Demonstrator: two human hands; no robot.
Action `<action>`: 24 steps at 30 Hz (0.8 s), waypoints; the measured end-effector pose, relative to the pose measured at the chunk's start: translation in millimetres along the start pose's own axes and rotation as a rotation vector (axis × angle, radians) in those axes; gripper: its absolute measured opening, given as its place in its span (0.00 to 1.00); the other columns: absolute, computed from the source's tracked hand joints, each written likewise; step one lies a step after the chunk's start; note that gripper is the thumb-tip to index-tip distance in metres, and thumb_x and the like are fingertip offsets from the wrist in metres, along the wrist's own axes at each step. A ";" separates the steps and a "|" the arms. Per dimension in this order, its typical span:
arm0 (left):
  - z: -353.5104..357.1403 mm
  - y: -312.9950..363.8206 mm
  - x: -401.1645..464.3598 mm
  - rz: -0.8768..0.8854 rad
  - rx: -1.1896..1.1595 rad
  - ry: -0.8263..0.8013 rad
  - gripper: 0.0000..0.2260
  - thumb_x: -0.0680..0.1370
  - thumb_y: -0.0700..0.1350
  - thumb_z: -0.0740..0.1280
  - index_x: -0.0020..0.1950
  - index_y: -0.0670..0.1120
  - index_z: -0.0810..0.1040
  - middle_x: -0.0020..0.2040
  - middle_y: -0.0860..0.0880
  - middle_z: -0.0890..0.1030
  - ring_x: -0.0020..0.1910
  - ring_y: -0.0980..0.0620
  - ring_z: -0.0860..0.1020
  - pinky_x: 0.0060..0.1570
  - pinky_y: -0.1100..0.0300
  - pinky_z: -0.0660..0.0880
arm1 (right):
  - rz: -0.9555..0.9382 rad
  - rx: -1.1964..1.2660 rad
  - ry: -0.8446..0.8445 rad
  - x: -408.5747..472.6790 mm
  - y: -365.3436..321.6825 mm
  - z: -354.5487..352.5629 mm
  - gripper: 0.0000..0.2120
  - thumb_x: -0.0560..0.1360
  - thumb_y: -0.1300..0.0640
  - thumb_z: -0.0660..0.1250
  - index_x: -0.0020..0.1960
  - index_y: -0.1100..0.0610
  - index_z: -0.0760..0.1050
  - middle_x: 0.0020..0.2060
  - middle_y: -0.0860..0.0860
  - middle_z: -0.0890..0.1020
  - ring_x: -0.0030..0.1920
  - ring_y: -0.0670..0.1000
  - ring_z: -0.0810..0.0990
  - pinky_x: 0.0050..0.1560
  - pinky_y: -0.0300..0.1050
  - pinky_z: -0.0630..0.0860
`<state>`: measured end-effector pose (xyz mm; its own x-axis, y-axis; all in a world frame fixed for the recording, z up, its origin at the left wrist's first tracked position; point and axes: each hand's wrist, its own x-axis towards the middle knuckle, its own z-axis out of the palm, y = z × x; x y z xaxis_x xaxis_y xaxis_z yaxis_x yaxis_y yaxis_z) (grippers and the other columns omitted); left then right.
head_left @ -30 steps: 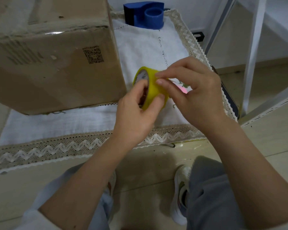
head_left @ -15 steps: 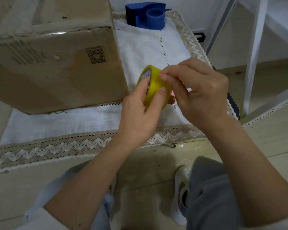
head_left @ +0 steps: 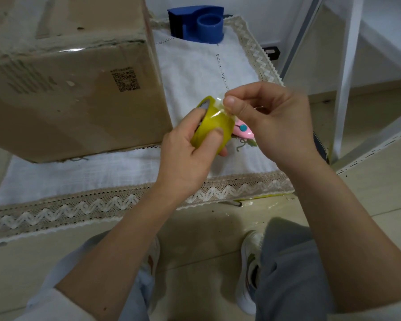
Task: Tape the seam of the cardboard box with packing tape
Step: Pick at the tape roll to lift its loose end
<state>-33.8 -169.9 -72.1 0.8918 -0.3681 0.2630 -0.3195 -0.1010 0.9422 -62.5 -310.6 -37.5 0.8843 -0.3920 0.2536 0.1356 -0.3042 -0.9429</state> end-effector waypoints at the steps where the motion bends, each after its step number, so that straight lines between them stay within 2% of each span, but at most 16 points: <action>1: 0.4 0.6 0.1 0.007 -0.002 -0.001 0.06 0.77 0.42 0.63 0.50 0.51 0.78 0.33 0.52 0.83 0.34 0.57 0.83 0.37 0.65 0.75 | 0.003 -0.001 0.002 -0.2 0.5 0.5 0.04 0.73 0.58 0.75 0.43 0.50 0.82 0.36 0.48 0.85 0.34 0.52 0.82 0.35 0.38 0.78; 5: 0.0 2.2 1.1 0.039 0.010 0.001 0.08 0.77 0.42 0.63 0.48 0.56 0.77 0.34 0.51 0.83 0.34 0.56 0.84 0.37 0.62 0.77 | -0.018 -0.034 0.031 -1.0 3.0 1.6 0.06 0.73 0.56 0.74 0.41 0.46 0.81 0.36 0.45 0.84 0.33 0.44 0.80 0.34 0.36 0.75; 7: -0.6 2.8 0.8 0.058 0.022 -0.011 0.09 0.77 0.41 0.63 0.48 0.56 0.76 0.34 0.52 0.82 0.34 0.56 0.84 0.37 0.60 0.78 | -0.034 -0.088 0.049 -0.8 4.8 2.3 0.06 0.73 0.53 0.74 0.41 0.43 0.81 0.42 0.45 0.82 0.40 0.43 0.80 0.38 0.40 0.76; 9: -1.4 2.7 0.7 0.065 0.024 -0.014 0.08 0.77 0.41 0.63 0.48 0.55 0.77 0.35 0.53 0.82 0.34 0.55 0.84 0.37 0.56 0.80 | -0.032 -0.111 0.063 -0.5 5.7 3.3 0.06 0.72 0.51 0.74 0.41 0.40 0.80 0.49 0.50 0.79 0.50 0.46 0.80 0.46 0.46 0.80; 10: -1.7 2.4 0.7 0.069 0.023 -0.011 0.08 0.77 0.41 0.63 0.48 0.54 0.77 0.35 0.54 0.82 0.34 0.55 0.84 0.37 0.56 0.80 | -0.024 -0.099 0.060 -0.7 5.3 4.1 0.06 0.72 0.51 0.74 0.40 0.40 0.80 0.51 0.52 0.79 0.52 0.48 0.80 0.48 0.49 0.81; 12: -2.2 2.0 1.0 0.088 0.015 -0.005 0.07 0.76 0.41 0.63 0.48 0.53 0.77 0.35 0.55 0.82 0.34 0.54 0.84 0.36 0.56 0.80 | 0.011 -0.048 0.044 -0.9 4.0 5.2 0.06 0.72 0.51 0.74 0.40 0.41 0.81 0.52 0.53 0.80 0.49 0.50 0.82 0.46 0.51 0.82; 14: -2.3 1.6 1.5 0.110 0.011 -0.003 0.09 0.77 0.40 0.63 0.47 0.54 0.76 0.35 0.56 0.81 0.34 0.55 0.84 0.36 0.59 0.79 | 0.070 0.023 0.019 -0.9 3.4 5.5 0.06 0.73 0.54 0.74 0.40 0.44 0.81 0.52 0.54 0.81 0.44 0.47 0.83 0.42 0.45 0.81; 17: -1.9 -0.8 1.5 0.126 0.004 0.008 0.08 0.77 0.38 0.63 0.49 0.51 0.77 0.35 0.56 0.81 0.33 0.55 0.84 0.35 0.60 0.78 | 0.128 0.084 -0.015 -0.3 3.8 5.9 0.03 0.73 0.56 0.74 0.42 0.49 0.82 0.50 0.55 0.83 0.46 0.44 0.82 0.44 0.38 0.77; 21: -1.9 -3.3 1.5 0.138 -0.002 0.019 0.07 0.77 0.37 0.63 0.50 0.48 0.77 0.35 0.54 0.81 0.33 0.55 0.84 0.35 0.58 0.79 | 0.171 0.166 -0.059 -0.6 3.3 8.6 0.01 0.74 0.59 0.73 0.43 0.54 0.81 0.40 0.49 0.82 0.41 0.44 0.80 0.43 0.40 0.75; 22: -2.0 -3.6 1.6 0.142 0.000 0.022 0.07 0.76 0.37 0.63 0.49 0.47 0.77 0.35 0.53 0.82 0.33 0.55 0.84 0.35 0.59 0.79 | 0.187 0.196 -0.069 -0.6 3.0 9.0 0.02 0.73 0.59 0.73 0.45 0.54 0.81 0.40 0.49 0.81 0.41 0.45 0.79 0.42 0.40 0.75; 24: -2.2 -3.8 1.4 0.146 0.005 0.023 0.05 0.76 0.37 0.63 0.48 0.46 0.77 0.35 0.51 0.82 0.33 0.56 0.84 0.35 0.62 0.78 | 0.250 0.246 -0.076 0.8 3.3 8.6 0.10 0.70 0.55 0.74 0.51 0.52 0.79 0.46 0.52 0.77 0.44 0.48 0.78 0.43 0.43 0.79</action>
<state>-30.7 -168.0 -74.8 0.8425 -0.3582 0.4023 -0.4484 -0.0525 0.8923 -57.6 -304.4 -42.2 0.9330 -0.3599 0.0003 0.0059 0.0145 -0.9999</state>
